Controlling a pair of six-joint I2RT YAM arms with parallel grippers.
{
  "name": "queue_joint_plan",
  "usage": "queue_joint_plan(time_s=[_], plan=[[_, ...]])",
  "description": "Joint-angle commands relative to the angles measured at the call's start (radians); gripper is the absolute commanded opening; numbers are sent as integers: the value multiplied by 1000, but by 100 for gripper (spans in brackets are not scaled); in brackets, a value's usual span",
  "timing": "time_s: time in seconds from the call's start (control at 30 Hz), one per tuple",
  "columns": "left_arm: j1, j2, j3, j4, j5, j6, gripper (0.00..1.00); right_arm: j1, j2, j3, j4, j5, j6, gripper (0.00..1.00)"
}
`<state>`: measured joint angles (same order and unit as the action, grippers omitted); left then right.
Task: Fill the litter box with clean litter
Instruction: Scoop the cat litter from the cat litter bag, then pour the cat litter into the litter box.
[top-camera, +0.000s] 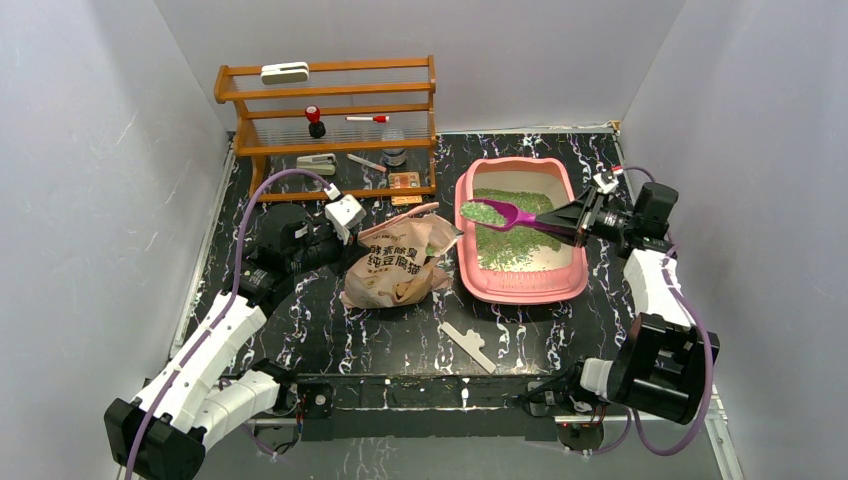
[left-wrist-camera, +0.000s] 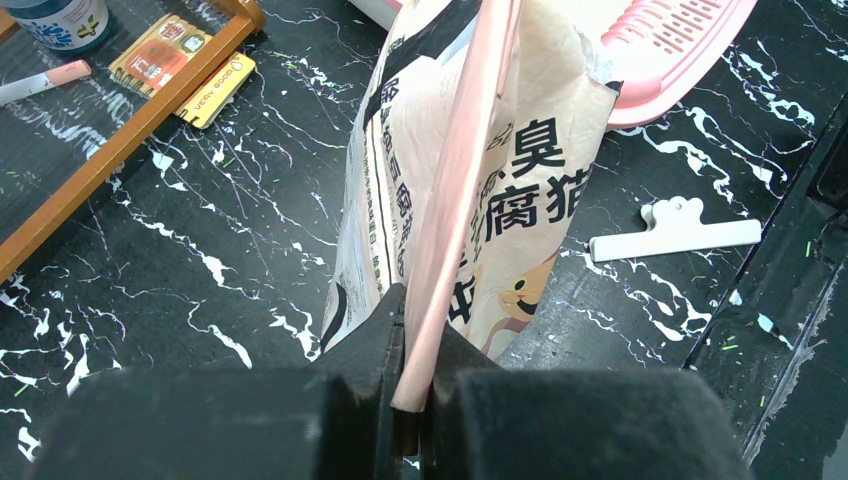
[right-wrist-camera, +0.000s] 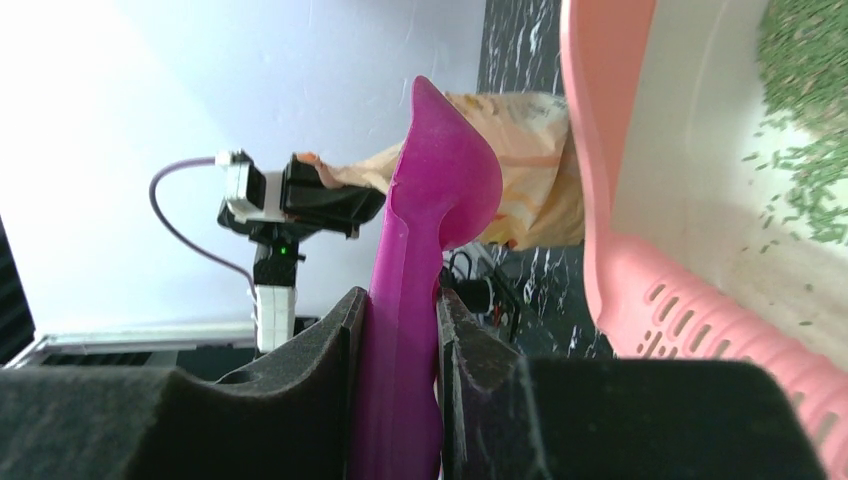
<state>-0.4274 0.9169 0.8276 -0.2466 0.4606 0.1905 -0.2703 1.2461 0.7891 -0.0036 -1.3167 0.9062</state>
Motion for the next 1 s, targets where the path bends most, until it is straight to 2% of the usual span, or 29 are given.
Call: queue_joint_plan(time_s=[0.0,0.17,0.4,0.67,0.8,0.97], plan=[[-2,-19,53,107,66,5,0,-58,-43,4,124,43,90,0],[-3,-32,46,106,61,4,0,-109,-62,-42,269,143,214,0],[-2,-42,44,104,46,1,0,-127,-73,-65,294,288,227,0],[-2,-43,41,98,43,4,0,-130,-66,-96,338,375,257,0],[-3,-45,38,98,42,5,0,-130,-58,-86,282,386,206,0],[-2,-49,37,98,38,4,0,-130,-60,-21,117,443,69,0]])
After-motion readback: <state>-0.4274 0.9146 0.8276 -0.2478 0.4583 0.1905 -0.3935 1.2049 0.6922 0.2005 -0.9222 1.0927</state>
